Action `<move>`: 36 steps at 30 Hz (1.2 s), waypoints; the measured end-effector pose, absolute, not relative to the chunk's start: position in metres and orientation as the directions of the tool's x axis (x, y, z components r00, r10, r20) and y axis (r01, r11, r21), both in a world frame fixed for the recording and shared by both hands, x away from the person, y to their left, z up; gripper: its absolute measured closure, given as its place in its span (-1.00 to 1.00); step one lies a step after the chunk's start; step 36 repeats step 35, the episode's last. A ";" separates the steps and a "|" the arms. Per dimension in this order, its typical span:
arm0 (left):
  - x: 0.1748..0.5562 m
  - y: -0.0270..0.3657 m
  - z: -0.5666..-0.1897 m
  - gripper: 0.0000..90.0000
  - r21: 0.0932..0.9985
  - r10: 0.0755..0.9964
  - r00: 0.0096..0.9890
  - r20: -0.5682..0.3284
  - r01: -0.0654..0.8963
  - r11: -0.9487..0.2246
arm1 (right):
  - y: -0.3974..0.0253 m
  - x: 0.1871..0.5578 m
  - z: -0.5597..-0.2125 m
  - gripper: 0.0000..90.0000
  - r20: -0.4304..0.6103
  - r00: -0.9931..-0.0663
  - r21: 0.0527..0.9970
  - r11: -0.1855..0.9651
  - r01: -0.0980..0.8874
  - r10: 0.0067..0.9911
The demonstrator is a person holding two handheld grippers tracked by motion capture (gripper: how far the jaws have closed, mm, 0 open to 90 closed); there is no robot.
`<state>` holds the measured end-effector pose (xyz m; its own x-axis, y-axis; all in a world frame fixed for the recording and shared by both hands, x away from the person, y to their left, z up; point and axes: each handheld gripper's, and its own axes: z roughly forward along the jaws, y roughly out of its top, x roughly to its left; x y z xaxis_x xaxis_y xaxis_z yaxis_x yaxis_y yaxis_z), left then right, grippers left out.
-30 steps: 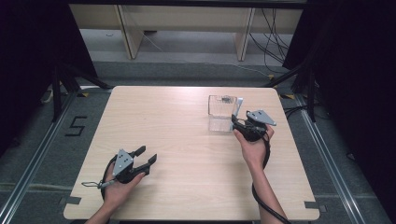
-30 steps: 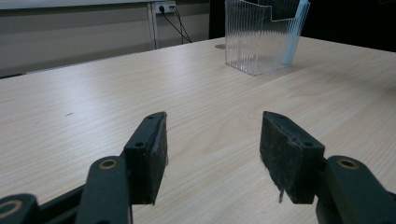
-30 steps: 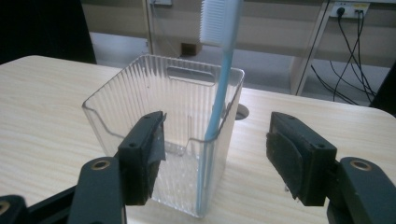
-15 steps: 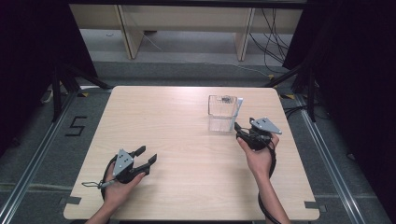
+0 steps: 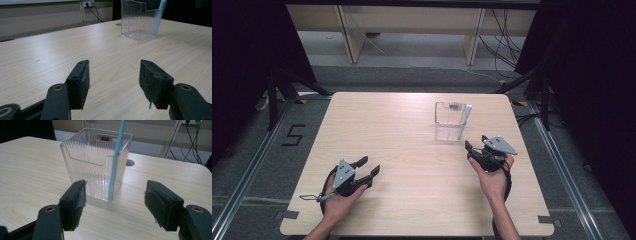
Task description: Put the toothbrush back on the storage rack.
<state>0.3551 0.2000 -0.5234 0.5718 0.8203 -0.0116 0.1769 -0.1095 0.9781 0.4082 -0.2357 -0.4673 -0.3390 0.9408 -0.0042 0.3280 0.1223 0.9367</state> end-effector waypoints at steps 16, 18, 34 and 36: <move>0.355 0.199 -0.523 -0.08 0.978 0.824 0.566 -0.007 0.177 -0.114 | -0.243 0.384 -0.489 -0.25 0.014 -0.345 0.922 0.122 0.368 0.939; 0.355 0.199 -0.523 -0.08 0.978 0.825 0.565 -0.007 0.177 -0.112 | -0.245 0.383 -0.491 -0.24 -0.016 -0.342 0.926 0.144 0.349 0.939; 0.355 0.200 -0.523 -0.08 0.978 0.820 0.572 -0.016 0.180 -0.107 | -0.239 0.378 -0.501 -0.24 0.023 -0.362 0.920 0.122 0.373 0.932; 0.355 0.200 -0.523 -0.08 0.978 0.820 0.572 -0.016 0.180 -0.107 | -0.239 0.378 -0.501 -0.24 0.021 -0.364 0.920 0.124 0.371 0.931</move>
